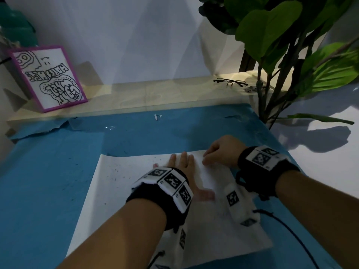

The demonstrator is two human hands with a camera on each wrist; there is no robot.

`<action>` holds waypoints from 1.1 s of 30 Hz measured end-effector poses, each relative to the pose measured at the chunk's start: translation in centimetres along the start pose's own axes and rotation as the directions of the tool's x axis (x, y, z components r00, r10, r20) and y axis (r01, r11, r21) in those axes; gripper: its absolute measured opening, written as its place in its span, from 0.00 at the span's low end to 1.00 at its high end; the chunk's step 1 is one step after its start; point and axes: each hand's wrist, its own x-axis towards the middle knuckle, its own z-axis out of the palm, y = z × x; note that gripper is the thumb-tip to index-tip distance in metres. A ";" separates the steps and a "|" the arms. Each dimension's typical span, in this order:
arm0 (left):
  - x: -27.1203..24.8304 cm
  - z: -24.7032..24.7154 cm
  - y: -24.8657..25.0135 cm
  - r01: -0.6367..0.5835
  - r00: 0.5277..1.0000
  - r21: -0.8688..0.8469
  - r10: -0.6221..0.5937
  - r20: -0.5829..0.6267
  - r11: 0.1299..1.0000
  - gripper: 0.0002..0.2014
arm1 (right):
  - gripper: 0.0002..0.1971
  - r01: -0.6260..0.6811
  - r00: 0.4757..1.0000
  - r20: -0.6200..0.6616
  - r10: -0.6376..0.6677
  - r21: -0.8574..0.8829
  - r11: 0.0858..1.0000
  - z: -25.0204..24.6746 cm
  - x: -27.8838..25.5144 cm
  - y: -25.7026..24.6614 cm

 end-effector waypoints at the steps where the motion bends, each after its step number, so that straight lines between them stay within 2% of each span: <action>1: 0.0 0.0 -0.1 -0.005 1.000 -0.005 0.005 -0.008 1.000 0.58 | 0.08 -0.028 1.000 -0.001 0.028 -0.012 1.000 -0.4 0.5 0.2; 3: 0.0 0.1 -0.3 -0.017 1.000 -0.026 0.017 -0.018 1.000 0.59 | 0.07 -0.084 0.996 -0.052 0.078 -0.115 0.990 -1.9 1.4 0.5; 5: 0.2 0.4 -0.4 -0.026 0.999 -0.031 0.025 -0.033 0.999 0.59 | 0.05 -0.093 0.991 -0.114 0.071 -0.207 0.974 -2.9 1.9 0.3; 8: 0.4 0.6 -0.5 -0.035 0.999 -0.041 0.033 -0.042 0.999 0.59 | 0.05 -0.018 0.999 -0.047 0.010 -0.169 0.985 -2.0 1.8 -0.3; 10: 0.4 0.5 -0.4 -0.032 0.999 -0.042 0.030 -0.042 0.999 0.59 | 0.06 -0.035 0.999 -0.010 0.034 -0.142 0.989 -1.2 1.4 0.0; 14: 0.3 0.3 -0.4 -0.027 0.999 -0.044 0.026 -0.023 0.999 0.60 | 0.05 -0.119 0.989 -0.123 0.085 -0.307 0.944 -3.0 2.4 0.5; 16: 0.3 0.3 -0.4 -0.027 0.999 -0.040 0.026 -0.023 0.999 0.59 | 0.05 -0.084 0.991 -0.125 0.053 -0.260 0.962 -3.1 2.5 -0.2; 18: 0.5 0.3 -0.4 -0.026 0.999 -0.037 0.025 -0.025 0.999 0.59 | 0.05 -0.030 0.998 -0.064 0.021 -0.153 0.988 -1.8 2.1 -1.1; 20: 0.5 0.3 -0.3 -0.025 0.999 -0.036 0.024 -0.027 0.999 0.59 | 0.06 -0.039 0.999 -0.003 0.039 -0.116 0.992 -0.8 1.7 -0.6; 22: 0.5 0.3 -0.4 -0.025 0.999 -0.041 0.024 -0.030 0.999 0.60 | 0.07 -0.111 0.993 -0.046 0.105 -0.150 0.982 -1.5 2.1 0.5; 24: 0.4 0.4 -0.4 -0.023 0.999 -0.045 0.022 -0.028 0.999 0.60 | 0.06 -0.151 0.987 -0.110 0.121 -0.321 0.935 -3.1 2.4 1.1; 25: 0.5 0.4 -0.4 -0.024 0.999 -0.044 0.023 -0.024 0.999 0.60 | 0.05 -0.158 0.983 -0.145 0.114 -0.344 0.926 -3.8 2.3 1.1; 27: 0.9 0.5 -0.4 -0.018 1.000 -0.045 0.017 -0.016 0.999 0.60 | 0.08 -0.108 0.985 -0.158 0.072 -0.235 0.966 -4.2 2.0 0.4; 29: 1.1 0.6 -0.3 -0.015 1.000 -0.029 0.015 -0.017 0.999 0.60 | 0.07 -0.033 0.992 -0.122 0.020 -0.106 0.994 -2.9 1.3 -0.8; 31: 1.0 0.6 -0.2 -0.019 1.000 -0.012 0.018 -0.024 1.000 0.60 | 0.05 -0.004 0.999 -0.035 0.000 -0.102 0.995 -1.2 0.8 -1.1; 33: 0.8 0.5 -0.3 -0.022 0.999 -0.019 0.021 -0.029 1.000 0.59 | 0.06 -0.034 0.999 -0.011 0.033 -0.118 0.992 -0.5 0.8 -0.4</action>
